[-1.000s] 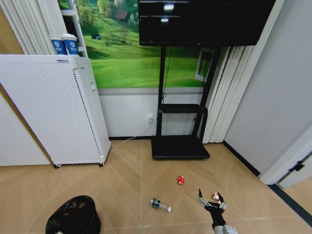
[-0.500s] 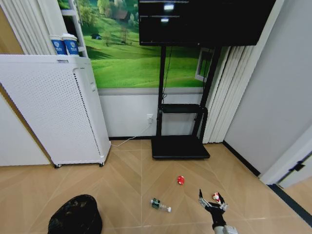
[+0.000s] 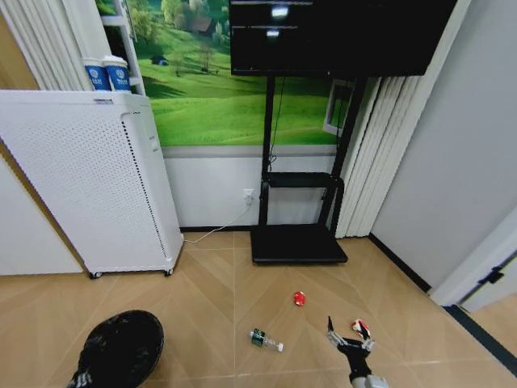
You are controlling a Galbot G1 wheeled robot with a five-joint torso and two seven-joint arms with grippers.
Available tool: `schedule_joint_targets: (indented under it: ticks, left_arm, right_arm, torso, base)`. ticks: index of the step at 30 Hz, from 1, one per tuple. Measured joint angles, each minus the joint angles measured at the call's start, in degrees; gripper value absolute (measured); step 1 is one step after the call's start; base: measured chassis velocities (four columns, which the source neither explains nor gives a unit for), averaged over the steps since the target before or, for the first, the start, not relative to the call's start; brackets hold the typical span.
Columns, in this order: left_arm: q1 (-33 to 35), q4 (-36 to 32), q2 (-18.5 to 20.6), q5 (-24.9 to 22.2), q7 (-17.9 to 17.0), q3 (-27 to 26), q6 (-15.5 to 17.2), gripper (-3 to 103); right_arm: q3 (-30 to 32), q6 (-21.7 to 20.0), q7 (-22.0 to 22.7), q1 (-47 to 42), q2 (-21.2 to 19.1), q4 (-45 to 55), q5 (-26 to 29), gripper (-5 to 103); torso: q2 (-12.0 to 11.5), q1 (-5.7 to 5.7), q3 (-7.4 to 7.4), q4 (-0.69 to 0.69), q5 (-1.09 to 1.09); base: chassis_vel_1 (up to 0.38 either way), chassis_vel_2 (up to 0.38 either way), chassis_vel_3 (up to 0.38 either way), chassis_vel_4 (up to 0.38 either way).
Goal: Pick up the trash bin and place the garbage on the floor into it.
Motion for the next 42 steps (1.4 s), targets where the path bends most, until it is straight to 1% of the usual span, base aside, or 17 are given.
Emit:
schedule_joint_targets:
  ticks: [3,6,7,11,21,29,33,34,35,36,37,38,39,40,41,42]
  left_arm:
    - [0.2,-0.3,1.2,2.7,-0.1,-3.0,-2.2,6]
    - [0.1,-0.2,1.4,2.7,-0.5,-3.6,-2.2,6]
    - [0.0,-0.1,1.6,2.4,-1.4,-4.8,-2.1,6]
    - [0.2,0.4,1.6,1.8,-1.7,-5.9,-1.8,6]
    - [-0.2,0.7,1.4,1.8,-2.3,-5.5,-1.5,6]
    - [-0.3,0.7,1.4,1.8,-2.4,-5.3,-1.4,6]
    - [-0.2,0.7,1.5,1.7,-2.4,-5.4,-1.3,6]
    - [0.0,0.7,1.6,1.7,-2.4,-5.5,-1.3,6]
    - [0.1,0.7,1.7,1.7,-2.4,-5.6,-1.3,6]
    - [0.1,0.6,1.9,1.7,-2.4,-5.6,-1.4,6]
    - [0.1,0.6,1.9,1.7,-2.4,-5.6,-1.4,6]
    - [0.1,0.3,2.1,1.7,-2.4,-5.6,-1.3,6]
    - [0.0,-0.2,2.1,1.8,-2.5,-5.2,-1.1,6]
    - [0.0,-0.9,1.8,2.0,-2.7,-4.7,-0.8,6]
    - [0.0,-0.9,1.8,2.0,-2.7,-4.7,-0.8,6]
    - [0.0,-1.2,1.5,2.3,-2.8,-4.3,-0.7,6]
  right_arm:
    - [-1.6,-0.3,-0.6,1.5,-1.0,-1.6,-2.1,100]
    - [-1.9,-0.9,-0.9,1.6,-1.2,-1.8,-2.4,100]
    - [-2.4,-1.8,-1.7,1.5,-1.4,-1.9,-3.1,100]
    - [-3.5,-1.5,-2.3,0.7,-1.1,-2.2,-4.6,100]
    - [-4.3,-0.5,-2.4,0.1,-0.5,-2.7,-5.9,100]
    - [-4.9,0.0,-2.7,0.2,-0.4,-3.4,-6.8,100]
    - [-4.9,-0.2,-3.0,2.3,-0.9,-4.9,-6.7,100]
    - [-5.0,-0.5,-3.0,3.4,-1.7,-5.5,-6.4,100]
    - [-5.3,-0.9,-3.1,4.6,-2.8,-6.3,-5.8,100]
    - [-6.2,-2.0,-3.4,7.5,-4.8,-8.5,-4.2,100]
    - [-6.2,-2.0,-3.4,7.5,-4.8,-8.5,-4.2,100]
    - [-6.6,-2.9,-3.4,10.3,-6.2,-11.0,-3.3,100]
    - [-7.3,-4.8,-4.2,13.9,-8.1,-15.1,-3.1,100]
    - [-8.2,-6.2,-5.8,15.4,-9.4,-18.7,-3.8,100]
    - [-8.2,-6.2,-5.8,15.4,-9.4,-18.7,-3.8,100]
    - [-8.7,-6.7,-7.0,15.9,-10.0,-20.7,-4.6,100]
  torso:
    - [0.0,0.00,0.00,0.03,0.01]
    - [0.0,0.00,0.00,0.03,0.01]
    - [0.0,0.00,0.00,0.02,0.01]
    - [0.0,0.00,0.00,0.02,0.01]
    - [0.0,0.00,0.00,0.00,0.00]
    - [0.0,0.00,0.00,0.00,0.00]
    - [0.0,0.01,0.00,0.00,0.00]
    - [0.0,0.00,0.00,0.04,0.01]
    - [0.0,0.00,0.00,0.02,0.02]
    - [0.0,0.00,0.01,0.01,0.01]
    - [0.0,0.00,0.01,0.01,0.01]
    - [0.0,0.00,0.00,0.02,0.02]
    - [0.0,0.00,0.01,0.04,0.00]
    - [0.0,0.00,0.01,0.03,0.02]
    - [0.0,0.00,0.01,0.03,0.02]
    - [0.0,0.00,0.01,0.02,0.02]
  base:
    - [0.000,0.000,0.000,0.000]
    - [0.000,0.000,0.000,0.000]
    - [0.000,0.000,0.000,0.000]
    - [0.000,0.000,0.000,0.000]
    - [0.075,0.059,-0.064,-0.071]
    - [0.191,0.189,-0.197,-0.191]
    - [0.235,0.231,-0.244,-0.250]
    - [0.221,0.229,-0.240,-0.226]
    - [0.231,0.230,-0.240,-0.210]
    - [0.231,0.170,-0.167,-0.210]
    - [0.231,0.170,-0.167,-0.210]
    - [0.197,0.170,-0.167,-0.156]
    - [0.125,0.081,-0.134,-0.156]
    - [0.125,0.023,-0.035,-0.123]
    - [0.125,0.023,-0.035,-0.123]
    - [0.000,0.000,0.000,0.000]
